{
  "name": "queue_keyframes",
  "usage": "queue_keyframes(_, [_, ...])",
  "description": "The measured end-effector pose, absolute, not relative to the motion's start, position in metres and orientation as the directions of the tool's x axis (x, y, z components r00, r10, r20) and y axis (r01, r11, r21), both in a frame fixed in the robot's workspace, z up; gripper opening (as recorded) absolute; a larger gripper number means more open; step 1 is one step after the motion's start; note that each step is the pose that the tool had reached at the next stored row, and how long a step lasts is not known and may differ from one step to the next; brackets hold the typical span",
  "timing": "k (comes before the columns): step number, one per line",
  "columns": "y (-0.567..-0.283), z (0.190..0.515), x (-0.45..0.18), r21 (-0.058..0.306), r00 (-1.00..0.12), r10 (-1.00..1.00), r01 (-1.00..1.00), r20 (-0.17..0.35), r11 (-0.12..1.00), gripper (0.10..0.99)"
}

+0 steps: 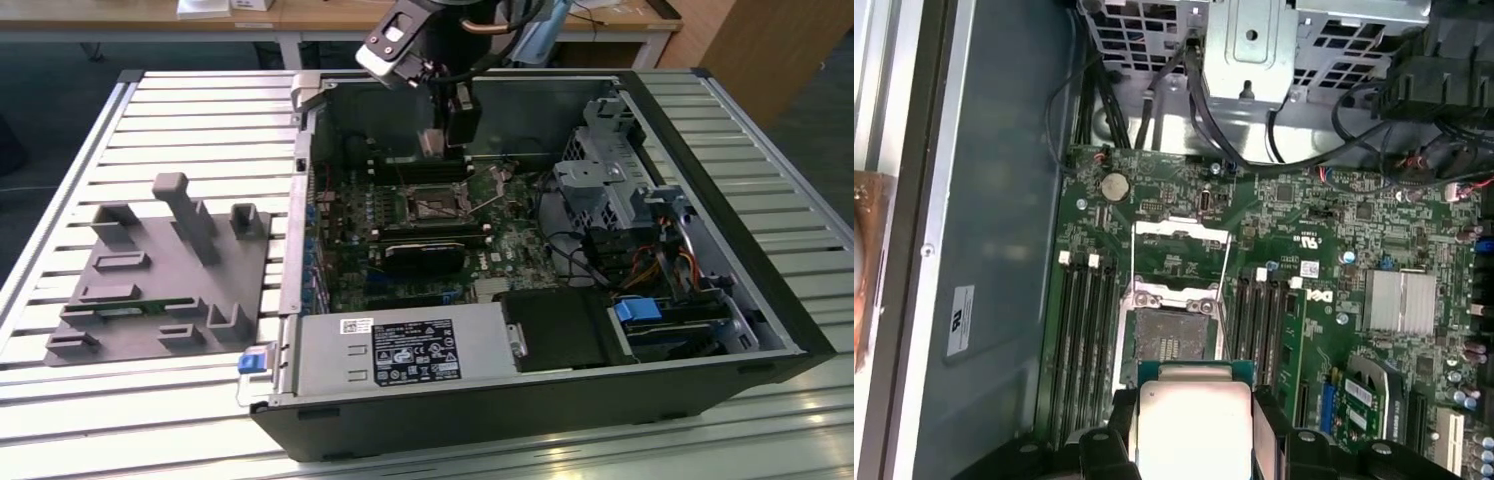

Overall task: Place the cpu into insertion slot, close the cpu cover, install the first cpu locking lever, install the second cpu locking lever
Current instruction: 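Place the cpu into insertion slot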

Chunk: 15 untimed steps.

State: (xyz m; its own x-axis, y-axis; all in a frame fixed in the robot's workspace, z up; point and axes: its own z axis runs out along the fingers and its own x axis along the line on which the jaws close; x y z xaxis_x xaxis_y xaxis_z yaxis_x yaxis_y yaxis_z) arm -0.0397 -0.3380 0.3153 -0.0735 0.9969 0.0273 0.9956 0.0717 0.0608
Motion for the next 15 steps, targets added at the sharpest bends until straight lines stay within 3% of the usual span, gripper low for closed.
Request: queue_keyframes(15, [-0.334,0.292,-0.04,0.069,-0.038,0.999,0.997,0.027,0.037,0.541])
